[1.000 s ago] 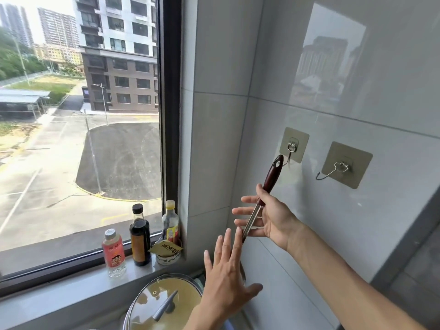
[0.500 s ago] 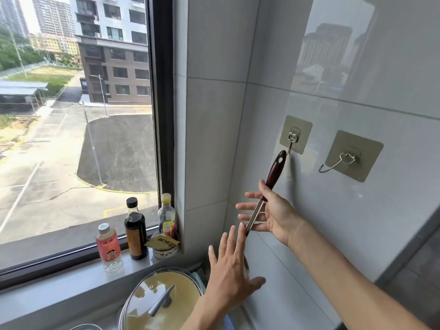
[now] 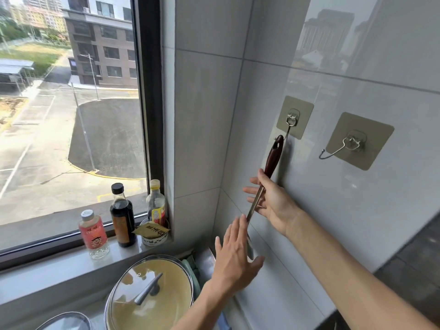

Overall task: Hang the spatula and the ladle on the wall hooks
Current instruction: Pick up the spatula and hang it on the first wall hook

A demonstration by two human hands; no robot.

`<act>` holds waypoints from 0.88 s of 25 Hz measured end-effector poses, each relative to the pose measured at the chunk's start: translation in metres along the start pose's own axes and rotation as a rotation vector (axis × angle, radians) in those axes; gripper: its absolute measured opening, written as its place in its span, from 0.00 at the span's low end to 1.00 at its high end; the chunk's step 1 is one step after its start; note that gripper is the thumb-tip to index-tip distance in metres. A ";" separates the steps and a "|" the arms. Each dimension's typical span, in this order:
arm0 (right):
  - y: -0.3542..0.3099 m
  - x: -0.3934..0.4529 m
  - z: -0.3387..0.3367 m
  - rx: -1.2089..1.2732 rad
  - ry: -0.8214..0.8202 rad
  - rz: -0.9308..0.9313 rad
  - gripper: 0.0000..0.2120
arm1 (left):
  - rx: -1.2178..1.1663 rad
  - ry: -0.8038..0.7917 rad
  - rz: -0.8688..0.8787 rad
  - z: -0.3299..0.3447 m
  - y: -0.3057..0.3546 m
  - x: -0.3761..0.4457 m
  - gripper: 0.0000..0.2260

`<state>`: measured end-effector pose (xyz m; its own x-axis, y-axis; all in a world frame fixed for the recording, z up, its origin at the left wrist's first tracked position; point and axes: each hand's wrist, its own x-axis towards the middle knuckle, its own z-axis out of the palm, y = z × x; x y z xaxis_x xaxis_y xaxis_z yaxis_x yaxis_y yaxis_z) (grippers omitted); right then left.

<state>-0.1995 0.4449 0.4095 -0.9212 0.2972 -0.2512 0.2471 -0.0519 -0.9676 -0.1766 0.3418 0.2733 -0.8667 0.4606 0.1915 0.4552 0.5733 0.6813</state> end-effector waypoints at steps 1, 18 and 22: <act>0.000 -0.003 0.000 0.025 0.019 -0.006 0.22 | -0.019 -0.013 -0.004 0.004 0.001 0.000 0.45; 0.052 -0.038 -0.044 -1.869 0.297 -0.964 0.23 | 0.022 -0.122 -0.003 0.014 0.006 -0.001 0.44; 0.049 -0.043 -0.040 -1.874 0.300 -0.936 0.22 | 0.048 -0.181 -0.003 0.009 0.003 -0.004 0.44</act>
<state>-0.1354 0.4674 0.3741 -0.9022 -0.2222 0.3696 -0.0370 0.8938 0.4469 -0.1697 0.3477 0.2687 -0.8191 0.5709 0.0567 0.4660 0.6044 0.6462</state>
